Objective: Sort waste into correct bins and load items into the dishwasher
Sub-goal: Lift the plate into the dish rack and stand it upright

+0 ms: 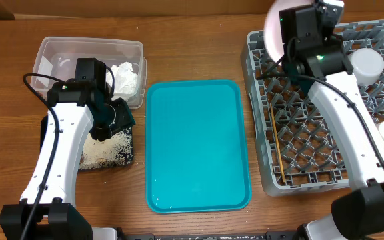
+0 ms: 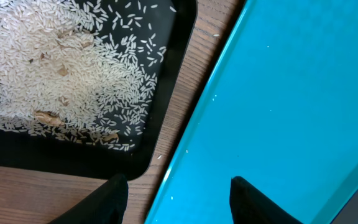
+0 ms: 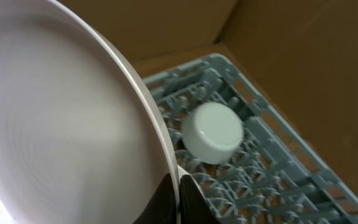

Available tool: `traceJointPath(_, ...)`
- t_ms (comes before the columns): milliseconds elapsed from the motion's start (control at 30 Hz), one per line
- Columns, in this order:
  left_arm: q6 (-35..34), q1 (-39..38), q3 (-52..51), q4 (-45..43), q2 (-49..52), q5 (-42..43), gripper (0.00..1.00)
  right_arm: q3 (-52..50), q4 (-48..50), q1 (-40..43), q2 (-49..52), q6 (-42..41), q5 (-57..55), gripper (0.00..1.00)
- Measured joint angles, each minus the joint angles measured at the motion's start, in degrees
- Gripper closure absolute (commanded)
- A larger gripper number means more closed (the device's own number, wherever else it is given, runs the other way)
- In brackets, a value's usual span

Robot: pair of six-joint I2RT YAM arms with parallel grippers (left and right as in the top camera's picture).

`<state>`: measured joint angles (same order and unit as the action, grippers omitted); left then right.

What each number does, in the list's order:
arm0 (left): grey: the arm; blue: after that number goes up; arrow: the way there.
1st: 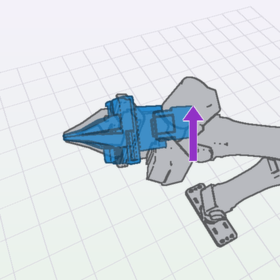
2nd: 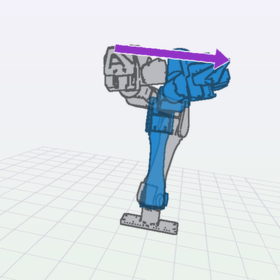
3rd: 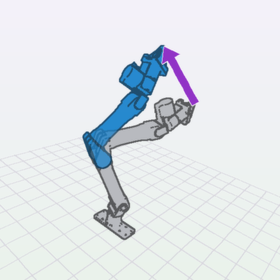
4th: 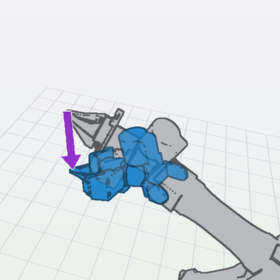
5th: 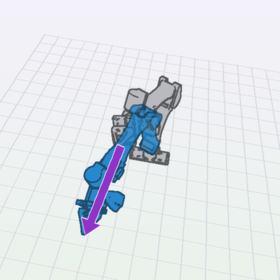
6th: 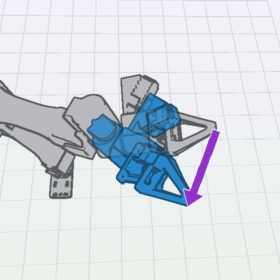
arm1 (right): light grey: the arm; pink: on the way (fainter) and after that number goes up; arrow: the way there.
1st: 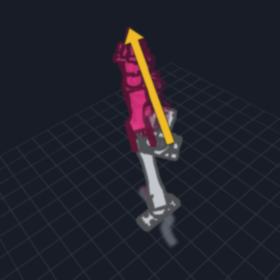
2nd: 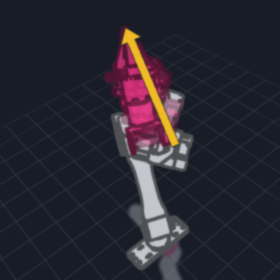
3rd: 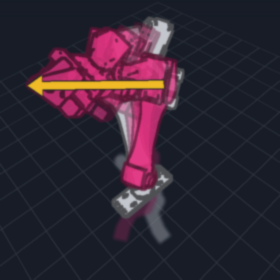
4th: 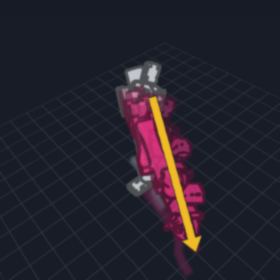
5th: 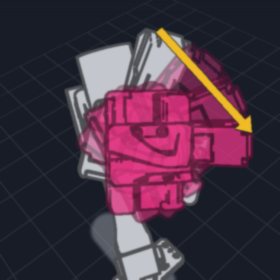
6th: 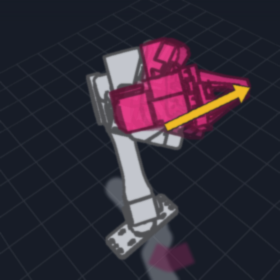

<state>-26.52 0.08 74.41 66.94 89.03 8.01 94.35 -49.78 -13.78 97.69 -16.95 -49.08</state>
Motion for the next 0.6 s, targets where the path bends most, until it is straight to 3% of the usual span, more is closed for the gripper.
traceJointPath(533,0.0,0.0,0.0,0.2,0.0,0.0,0.44,-10.6,-0.7,-0.2,5.9,-10.1,-6.4,0.96)
traceJointPath(567,0.0,0.0,0.0,0.2,0.0,0.0,0.44,-10.6,-0.8,-0.5,5.9,-10.3,-6.4,0.75)
traceJointPath(600,0.0,0.0,0.0,0.2,0.0,0.0,0.44,-10.6,-1.0,-1.0,5.9,-10.4,-6.4,0.38)
